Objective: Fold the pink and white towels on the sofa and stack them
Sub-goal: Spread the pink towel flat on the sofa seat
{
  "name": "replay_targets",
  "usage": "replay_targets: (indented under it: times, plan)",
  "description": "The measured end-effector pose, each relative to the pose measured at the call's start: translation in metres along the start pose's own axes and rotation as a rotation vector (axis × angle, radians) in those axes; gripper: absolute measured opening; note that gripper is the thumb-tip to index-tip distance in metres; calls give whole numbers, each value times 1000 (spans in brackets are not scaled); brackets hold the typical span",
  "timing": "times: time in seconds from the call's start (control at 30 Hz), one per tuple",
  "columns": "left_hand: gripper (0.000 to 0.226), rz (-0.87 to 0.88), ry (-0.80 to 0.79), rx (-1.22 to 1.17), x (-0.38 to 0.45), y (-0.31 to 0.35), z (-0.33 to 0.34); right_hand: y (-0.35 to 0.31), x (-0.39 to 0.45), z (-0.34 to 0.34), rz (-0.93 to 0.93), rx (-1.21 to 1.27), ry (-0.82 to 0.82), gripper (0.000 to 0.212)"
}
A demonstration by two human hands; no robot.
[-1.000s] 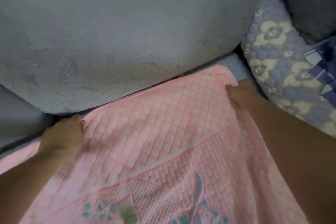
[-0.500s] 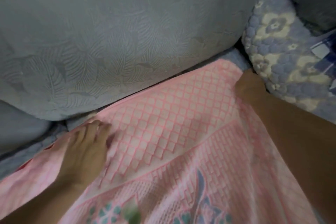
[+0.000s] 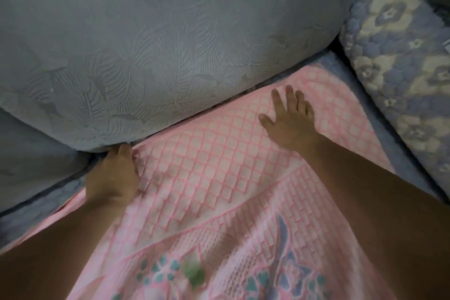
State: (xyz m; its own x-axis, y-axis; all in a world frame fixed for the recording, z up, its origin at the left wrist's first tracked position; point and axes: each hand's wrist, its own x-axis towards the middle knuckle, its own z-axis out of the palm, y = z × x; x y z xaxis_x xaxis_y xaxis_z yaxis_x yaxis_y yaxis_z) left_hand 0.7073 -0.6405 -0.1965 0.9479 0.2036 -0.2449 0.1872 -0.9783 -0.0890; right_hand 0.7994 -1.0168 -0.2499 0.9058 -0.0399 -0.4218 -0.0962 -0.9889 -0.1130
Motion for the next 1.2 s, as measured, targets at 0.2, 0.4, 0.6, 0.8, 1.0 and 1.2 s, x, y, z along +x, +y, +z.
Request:
replay_targets:
  times: [0.2, 0.4, 0.6, 0.8, 1.0, 1.2]
  plan:
    - [20, -161, 53, -152, -1, 3, -10, -1, -28, -43, 11, 444, 81, 68]
    - [45, 326, 99, -305, -128, 33, 22, 102, -237, 14, 224, 286, 569, 28]
    - [68, 541, -328, -88, -263, 46, 80, 214, -448, 108, 1210, 394, -45, 75]
    - [76, 484, -354, -87, -265, 60, 68, 213, -448, 100, 1157, 756, 35, 23]
    - [82, 593, -506, 16, -238, 40, 89, 260, -437, 66, 1315, 544, 243, 55]
    - [80, 466, -622, -182, -247, 67, 40, 93, -421, 78, 529, 243, 387, 63]
